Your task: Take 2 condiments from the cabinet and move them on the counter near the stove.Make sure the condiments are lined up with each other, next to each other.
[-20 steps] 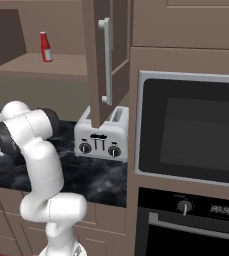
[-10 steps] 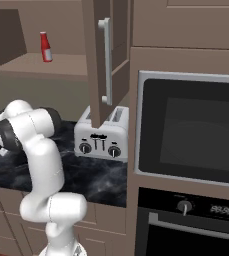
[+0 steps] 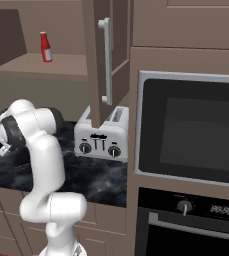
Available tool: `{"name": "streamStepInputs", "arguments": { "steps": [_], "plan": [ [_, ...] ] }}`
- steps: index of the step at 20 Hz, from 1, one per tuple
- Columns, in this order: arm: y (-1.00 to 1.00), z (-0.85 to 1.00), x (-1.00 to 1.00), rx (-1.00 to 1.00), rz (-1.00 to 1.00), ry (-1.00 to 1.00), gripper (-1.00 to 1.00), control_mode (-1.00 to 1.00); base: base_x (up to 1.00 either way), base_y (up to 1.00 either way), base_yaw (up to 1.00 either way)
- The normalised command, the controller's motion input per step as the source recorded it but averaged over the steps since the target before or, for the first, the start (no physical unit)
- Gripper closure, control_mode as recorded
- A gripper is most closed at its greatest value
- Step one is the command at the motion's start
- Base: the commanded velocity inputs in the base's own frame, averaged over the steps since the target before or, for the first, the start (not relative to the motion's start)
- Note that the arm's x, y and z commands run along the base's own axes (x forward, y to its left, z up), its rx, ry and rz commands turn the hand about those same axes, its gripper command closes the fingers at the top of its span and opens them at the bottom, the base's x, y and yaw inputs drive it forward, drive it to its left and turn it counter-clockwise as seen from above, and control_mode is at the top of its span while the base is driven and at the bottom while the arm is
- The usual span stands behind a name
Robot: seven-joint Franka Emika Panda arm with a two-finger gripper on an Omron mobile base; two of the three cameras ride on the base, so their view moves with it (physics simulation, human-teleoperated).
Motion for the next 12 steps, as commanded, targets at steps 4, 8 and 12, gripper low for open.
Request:
{"name": "streamStepInputs", "arguments": {
  "steps": [4,8,12],
  "plan": [
    [0.18,-0.15,0.20,0.00,0.00,0.00,1.00,-1.00,0.00,0.00,0.00],
    [0.19,-0.22,0.22,0.00,0.00,0.00,1.00,-1.00,0.00,0.00,0.00],
    [0.16,-0.14,0.19,0.00,0.00,0.00,1.00,-1.00,0.00,0.00,0.00]
  ]
}}
